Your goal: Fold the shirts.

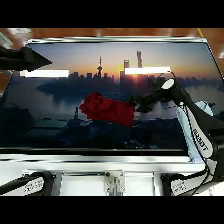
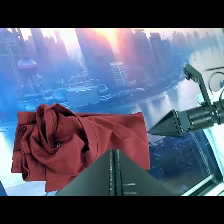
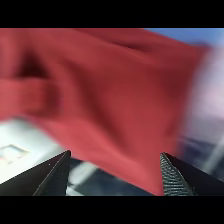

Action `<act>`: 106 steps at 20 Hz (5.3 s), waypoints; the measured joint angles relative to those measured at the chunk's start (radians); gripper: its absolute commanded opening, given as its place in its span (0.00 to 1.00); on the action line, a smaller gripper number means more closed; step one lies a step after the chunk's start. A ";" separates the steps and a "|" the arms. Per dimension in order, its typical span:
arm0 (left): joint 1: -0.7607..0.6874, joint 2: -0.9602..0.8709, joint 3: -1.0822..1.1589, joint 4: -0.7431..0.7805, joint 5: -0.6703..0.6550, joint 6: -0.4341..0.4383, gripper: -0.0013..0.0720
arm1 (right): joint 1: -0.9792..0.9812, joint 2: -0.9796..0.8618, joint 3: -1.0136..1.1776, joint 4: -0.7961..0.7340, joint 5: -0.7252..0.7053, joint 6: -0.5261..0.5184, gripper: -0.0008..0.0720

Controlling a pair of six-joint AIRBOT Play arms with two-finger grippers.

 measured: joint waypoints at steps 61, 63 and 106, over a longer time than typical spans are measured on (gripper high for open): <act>-0.033 0.045 -0.001 -0.021 -0.045 -0.001 0.08 | -0.859 0.299 0.372 -0.496 0.503 0.136 0.09; -0.035 0.045 -0.001 -0.021 -0.045 0.005 0.08 | -0.860 0.301 0.370 -0.620 0.571 0.152 0.10; -0.479 -0.260 -0.002 0.705 -0.112 -0.262 0.90 | -0.224 0.333 0.087 -0.611 0.311 0.046 0.92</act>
